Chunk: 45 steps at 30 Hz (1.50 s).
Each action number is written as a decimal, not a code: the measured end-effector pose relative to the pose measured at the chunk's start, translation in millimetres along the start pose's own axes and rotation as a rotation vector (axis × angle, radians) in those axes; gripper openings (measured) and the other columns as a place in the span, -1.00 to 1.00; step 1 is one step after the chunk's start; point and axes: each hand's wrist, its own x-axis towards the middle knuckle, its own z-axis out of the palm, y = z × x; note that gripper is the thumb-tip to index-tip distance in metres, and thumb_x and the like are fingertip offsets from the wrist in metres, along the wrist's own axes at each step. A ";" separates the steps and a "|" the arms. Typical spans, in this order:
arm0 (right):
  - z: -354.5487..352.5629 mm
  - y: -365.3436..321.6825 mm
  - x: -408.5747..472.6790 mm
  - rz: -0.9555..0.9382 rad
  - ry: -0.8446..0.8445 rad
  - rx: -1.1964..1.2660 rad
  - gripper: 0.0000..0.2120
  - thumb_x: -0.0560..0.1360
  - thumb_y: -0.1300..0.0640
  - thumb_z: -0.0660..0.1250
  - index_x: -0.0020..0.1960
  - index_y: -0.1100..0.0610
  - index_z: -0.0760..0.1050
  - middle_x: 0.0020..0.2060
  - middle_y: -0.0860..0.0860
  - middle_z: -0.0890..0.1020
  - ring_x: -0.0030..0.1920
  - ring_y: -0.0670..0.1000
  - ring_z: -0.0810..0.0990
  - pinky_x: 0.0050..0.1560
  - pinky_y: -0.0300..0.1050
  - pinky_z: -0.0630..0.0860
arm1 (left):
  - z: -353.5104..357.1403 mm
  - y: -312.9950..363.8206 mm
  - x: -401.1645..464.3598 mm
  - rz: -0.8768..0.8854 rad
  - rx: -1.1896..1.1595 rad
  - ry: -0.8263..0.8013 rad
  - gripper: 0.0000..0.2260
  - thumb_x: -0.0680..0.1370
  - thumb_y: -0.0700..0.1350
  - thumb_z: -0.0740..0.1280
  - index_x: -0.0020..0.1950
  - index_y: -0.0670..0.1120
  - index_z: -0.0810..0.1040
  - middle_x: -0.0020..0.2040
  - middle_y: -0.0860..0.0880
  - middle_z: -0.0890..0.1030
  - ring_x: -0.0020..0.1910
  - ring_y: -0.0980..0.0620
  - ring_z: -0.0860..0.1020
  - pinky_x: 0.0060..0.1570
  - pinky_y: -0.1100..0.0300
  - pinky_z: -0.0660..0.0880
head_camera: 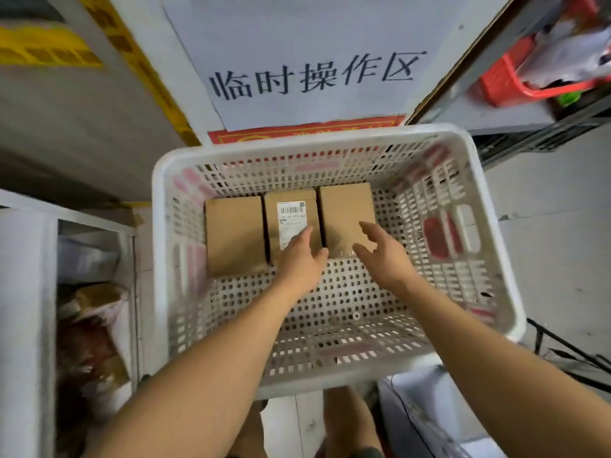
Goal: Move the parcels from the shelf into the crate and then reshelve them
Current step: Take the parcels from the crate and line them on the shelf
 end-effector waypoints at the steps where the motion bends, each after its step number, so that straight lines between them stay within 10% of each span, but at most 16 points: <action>1: -0.4 10.2 12.7 0.008 -0.002 -0.010 -0.44 0.68 -0.03 0.32 0.64 0.00 0.28 0.56 0.04 0.44 0.51 0.09 0.45 0.42 -0.04 0.40 | 10.0 1.5 14.9 -0.010 0.002 -0.002 -0.39 0.71 0.07 0.26 0.71 0.04 0.10 0.69 0.01 0.19 0.63 -0.04 0.25 0.59 -0.04 0.26; 10: -1.4 64.4 112.0 0.155 -0.134 0.194 -0.18 0.65 0.04 0.37 0.73 -0.10 -0.05 0.55 0.07 0.42 0.42 0.16 0.53 0.36 0.01 0.50 | 73.2 16.8 107.8 -0.083 0.118 0.007 -0.24 0.70 0.11 0.25 0.72 0.03 -0.17 0.73 0.00 -0.05 0.67 -0.19 -0.05 0.65 -0.17 0.05; 16: 2.0 66.5 107.9 0.254 -0.163 0.581 -0.43 0.63 0.26 0.33 0.58 0.00 0.26 0.15 -0.08 0.60 0.08 -0.10 0.62 -0.16 -0.39 0.58 | 73.2 21.5 104.1 -0.137 -0.081 0.044 -0.25 0.66 0.03 0.34 0.72 0.08 -0.05 0.65 -0.04 0.18 0.59 -0.14 0.18 0.56 -0.06 0.22; 21: -18.0 57.5 64.6 0.249 -0.176 0.706 -0.25 0.47 0.15 0.33 0.64 -0.03 0.24 0.36 0.01 0.60 0.35 0.11 0.57 0.38 0.09 0.51 | 46.1 34.7 70.0 -0.124 -0.494 0.009 -0.28 0.68 -0.09 0.36 0.71 0.13 0.02 0.65 0.14 0.24 0.53 0.04 0.37 0.35 0.18 0.41; 26: -42.7 15.1 0.7 0.120 -0.131 0.761 -0.37 0.52 0.27 0.27 0.52 -0.17 0.41 0.27 -0.03 0.64 0.28 0.05 0.59 0.20 0.00 0.52 | 7.3 44.3 14.1 -0.064 -0.547 0.041 -0.39 0.69 -0.13 0.33 0.68 0.19 0.19 0.59 0.12 0.26 0.30 0.12 0.51 0.29 0.07 0.56; 33: -43.2 -67.5 -98.6 0.045 -0.068 0.941 -0.40 0.47 0.18 0.31 0.50 -0.10 0.46 0.32 0.02 0.64 0.34 0.12 0.59 0.29 0.16 0.54 | -80.7 51.5 -89.5 0.007 -0.726 0.170 -0.68 0.63 0.15 0.36 0.36 0.19 0.41 0.36 0.02 0.55 0.28 0.00 0.57 0.39 -0.18 0.48; 37: -43.3 -122.3 -157.4 -0.007 -0.071 1.082 -0.76 0.61 0.19 0.22 0.26 0.08 0.48 0.19 0.13 0.61 0.19 0.15 0.60 0.18 0.17 0.54 | -144.0 51.1 -153.6 0.040 -0.844 0.208 -0.29 0.47 0.56 0.25 0.57 0.46 0.12 0.62 0.21 0.31 0.58 0.05 0.34 0.54 -0.42 0.14; 42: -53.8 -202.3 -211.3 -0.095 -0.117 1.161 -0.77 0.68 -0.01 0.23 -0.11 0.07 0.47 -0.06 0.06 0.64 0.10 0.16 0.58 0.19 0.27 0.50 | -215.8 62.8 -238.1 0.148 -1.016 0.396 -0.62 0.56 0.34 0.38 0.24 0.14 0.62 0.21 0.04 0.70 0.22 0.01 0.66 0.21 -0.13 0.62; 45: -61.1 -254.8 -233.5 -0.167 -0.151 1.064 -0.57 0.68 -0.24 0.22 0.03 0.12 0.57 0.02 0.09 0.68 0.14 0.16 0.67 0.25 0.33 0.60 | -255.8 61.7 -288.2 0.316 -0.958 0.484 -0.83 0.61 0.09 0.44 0.14 0.06 0.68 0.07 0.04 0.75 0.09 0.07 0.70 0.02 0.16 0.65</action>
